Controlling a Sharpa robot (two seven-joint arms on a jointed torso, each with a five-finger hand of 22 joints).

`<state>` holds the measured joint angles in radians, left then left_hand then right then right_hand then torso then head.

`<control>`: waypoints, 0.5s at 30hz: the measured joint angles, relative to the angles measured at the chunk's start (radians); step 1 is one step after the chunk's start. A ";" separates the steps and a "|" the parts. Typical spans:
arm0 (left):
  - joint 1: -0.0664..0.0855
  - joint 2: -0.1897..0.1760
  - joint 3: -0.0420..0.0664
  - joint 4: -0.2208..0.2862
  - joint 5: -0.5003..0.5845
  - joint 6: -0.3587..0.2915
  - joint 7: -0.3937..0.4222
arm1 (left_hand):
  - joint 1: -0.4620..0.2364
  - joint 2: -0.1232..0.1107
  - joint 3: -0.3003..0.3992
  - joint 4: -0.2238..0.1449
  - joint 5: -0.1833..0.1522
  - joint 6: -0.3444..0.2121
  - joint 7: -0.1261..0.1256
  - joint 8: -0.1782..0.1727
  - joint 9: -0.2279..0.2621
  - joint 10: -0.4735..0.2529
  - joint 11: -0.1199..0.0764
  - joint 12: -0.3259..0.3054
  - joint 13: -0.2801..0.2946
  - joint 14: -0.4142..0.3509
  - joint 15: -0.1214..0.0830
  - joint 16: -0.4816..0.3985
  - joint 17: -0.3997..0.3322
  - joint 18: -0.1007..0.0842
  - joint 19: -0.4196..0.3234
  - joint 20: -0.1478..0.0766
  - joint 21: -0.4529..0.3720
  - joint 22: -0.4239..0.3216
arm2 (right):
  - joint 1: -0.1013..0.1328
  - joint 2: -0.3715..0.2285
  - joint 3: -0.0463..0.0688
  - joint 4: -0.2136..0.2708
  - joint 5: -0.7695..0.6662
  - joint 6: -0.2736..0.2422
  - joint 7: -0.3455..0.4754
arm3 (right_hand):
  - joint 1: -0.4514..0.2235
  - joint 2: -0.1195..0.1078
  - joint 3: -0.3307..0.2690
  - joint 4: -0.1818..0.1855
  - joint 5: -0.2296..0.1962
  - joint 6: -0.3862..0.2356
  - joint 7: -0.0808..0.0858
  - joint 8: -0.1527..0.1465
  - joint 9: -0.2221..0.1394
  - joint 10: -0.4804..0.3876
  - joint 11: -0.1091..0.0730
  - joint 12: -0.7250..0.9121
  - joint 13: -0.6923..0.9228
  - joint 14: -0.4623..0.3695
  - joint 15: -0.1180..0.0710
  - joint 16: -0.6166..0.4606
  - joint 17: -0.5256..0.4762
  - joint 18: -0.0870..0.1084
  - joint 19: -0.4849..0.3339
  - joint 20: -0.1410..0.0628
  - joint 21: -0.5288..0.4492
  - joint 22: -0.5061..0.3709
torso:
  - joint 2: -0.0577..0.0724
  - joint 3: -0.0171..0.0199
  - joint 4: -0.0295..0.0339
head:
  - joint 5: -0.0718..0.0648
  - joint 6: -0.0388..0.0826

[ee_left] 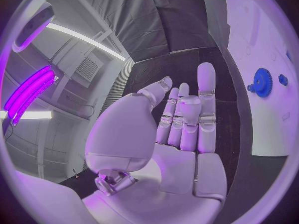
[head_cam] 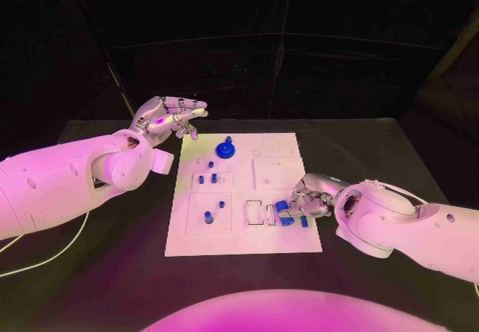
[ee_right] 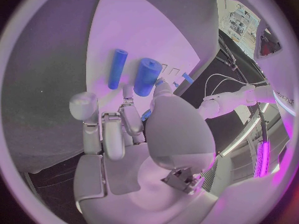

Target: Assemble the parts on the task board

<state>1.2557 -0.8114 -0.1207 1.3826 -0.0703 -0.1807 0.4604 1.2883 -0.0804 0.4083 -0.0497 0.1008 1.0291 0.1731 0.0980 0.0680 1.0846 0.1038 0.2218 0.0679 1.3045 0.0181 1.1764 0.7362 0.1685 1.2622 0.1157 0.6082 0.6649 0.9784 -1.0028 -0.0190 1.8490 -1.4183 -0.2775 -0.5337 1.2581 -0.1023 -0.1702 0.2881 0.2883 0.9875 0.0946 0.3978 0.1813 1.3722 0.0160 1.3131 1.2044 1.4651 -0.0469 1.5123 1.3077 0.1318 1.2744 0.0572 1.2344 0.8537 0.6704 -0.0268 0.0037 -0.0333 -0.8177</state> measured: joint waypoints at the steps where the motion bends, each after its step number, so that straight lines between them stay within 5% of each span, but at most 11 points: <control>1: 0.000 0.000 0.000 0.000 0.000 0.000 0.000 | 0.000 0.000 0.000 0.000 0.000 0.000 0.000 0.000 0.000 0.000 0.000 0.000 0.000 0.000 0.000 0.000 0.000 0.000 0.000 0.000 0.000 0.000 | -0.003 0.003 0.000 -0.004 -0.002 0.002 -0.001 | 0.000 0.000 0.000 0.000 0.000 0.000 0.000 0.000 0.000 0.000 0.000 0.000 0.000 0.000 0.000 0.000 0.000 0.000 0.000 0.000 0.000 0.000 | 0.000 0.0000 0.0000 | 0.001 0.000; 15: 0.000 -0.003 0.000 0.001 0.001 0.000 -0.002 | 0.000 0.000 0.000 0.000 0.000 0.000 0.000 0.000 0.000 0.000 0.000 0.000 0.000 0.000 0.000 0.000 0.000 0.000 0.000 0.000 0.000 0.000 | -0.023 0.042 0.010 -0.025 -0.057 0.014 -0.008 | 0.007 0.007 0.000 0.000 0.000 0.000 -0.006 0.020 0.019 0.000 0.000 0.000 0.002 0.004 -0.004 0.004 0.000 0.000 0.002 -0.002 0.004 0.010 | -0.001 -0.0001 0.0007 | 0.004 -0.001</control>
<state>1.2557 -0.8141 -0.1207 1.3835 -0.0698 -0.1804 0.4586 1.2883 -0.0804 0.4083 -0.0497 0.1008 1.0291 0.1731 0.0980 0.0680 1.0846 0.1038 0.2218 0.0680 1.3044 0.0181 1.1764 0.7362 0.1685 1.2622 0.1157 0.6082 0.6651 0.9555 -0.9606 -0.0089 1.8239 -1.4751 -0.2634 -0.5416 1.2650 -0.0954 -0.1705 0.2883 0.2882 0.9879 0.0883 0.4174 0.1998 1.3722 0.0160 1.3129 1.2069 1.4688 -0.0505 1.5162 1.3075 0.1319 1.2766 0.0551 1.2383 0.8637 0.6691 -0.0269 0.0044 -0.0295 -0.8190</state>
